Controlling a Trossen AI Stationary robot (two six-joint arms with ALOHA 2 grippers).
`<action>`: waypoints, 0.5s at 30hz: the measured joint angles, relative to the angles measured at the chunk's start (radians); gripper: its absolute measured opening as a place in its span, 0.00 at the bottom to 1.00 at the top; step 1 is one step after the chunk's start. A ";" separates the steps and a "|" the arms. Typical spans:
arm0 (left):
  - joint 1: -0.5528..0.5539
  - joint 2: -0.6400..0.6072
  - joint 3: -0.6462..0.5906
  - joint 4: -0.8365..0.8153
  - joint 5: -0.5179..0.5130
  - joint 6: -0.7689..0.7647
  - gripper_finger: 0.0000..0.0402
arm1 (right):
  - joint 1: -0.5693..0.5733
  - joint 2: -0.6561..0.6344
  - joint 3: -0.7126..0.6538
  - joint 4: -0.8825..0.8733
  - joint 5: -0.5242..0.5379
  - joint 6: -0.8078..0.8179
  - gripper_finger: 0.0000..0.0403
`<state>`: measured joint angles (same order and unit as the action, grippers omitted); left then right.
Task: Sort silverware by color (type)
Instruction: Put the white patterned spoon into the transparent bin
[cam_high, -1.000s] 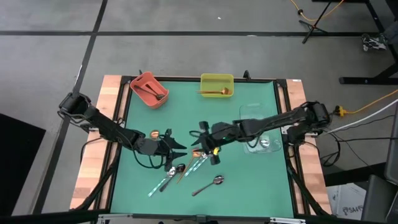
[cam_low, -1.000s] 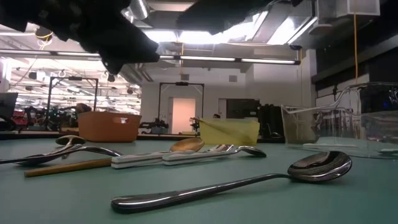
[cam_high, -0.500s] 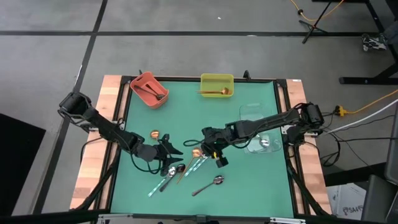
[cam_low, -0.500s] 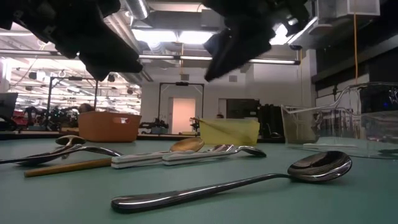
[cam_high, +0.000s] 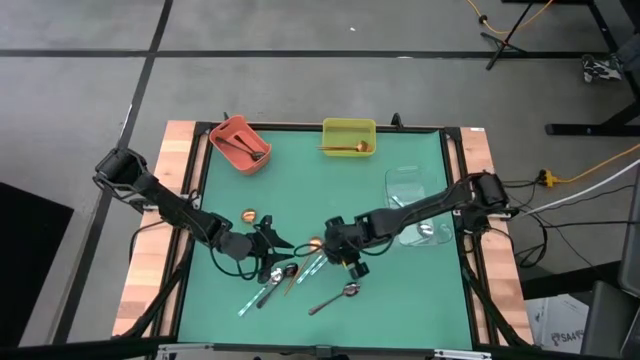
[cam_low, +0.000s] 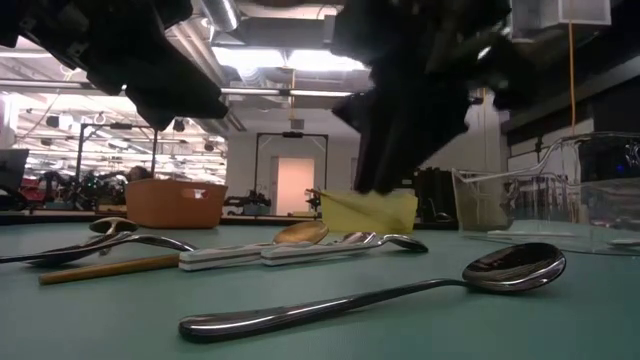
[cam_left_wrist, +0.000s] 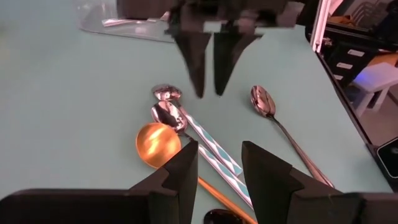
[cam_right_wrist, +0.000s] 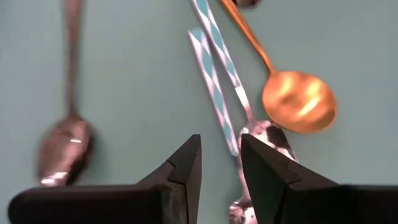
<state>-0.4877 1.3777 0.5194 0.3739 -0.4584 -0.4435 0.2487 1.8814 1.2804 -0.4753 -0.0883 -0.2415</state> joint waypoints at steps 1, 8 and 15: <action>0.000 0.000 0.000 0.000 0.000 0.000 0.29 | 0.000 0.011 0.000 0.001 0.015 0.000 0.26; 0.000 0.000 0.000 0.000 -0.002 0.000 0.29 | 0.000 0.076 -0.001 0.012 0.044 -0.001 0.26; 0.000 0.000 0.000 0.000 -0.003 0.000 0.29 | 0.000 0.099 -0.001 0.056 0.045 -0.001 0.26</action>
<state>-0.4877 1.3777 0.5194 0.3742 -0.4618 -0.4431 0.2485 1.9808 1.2797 -0.4192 -0.0436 -0.2420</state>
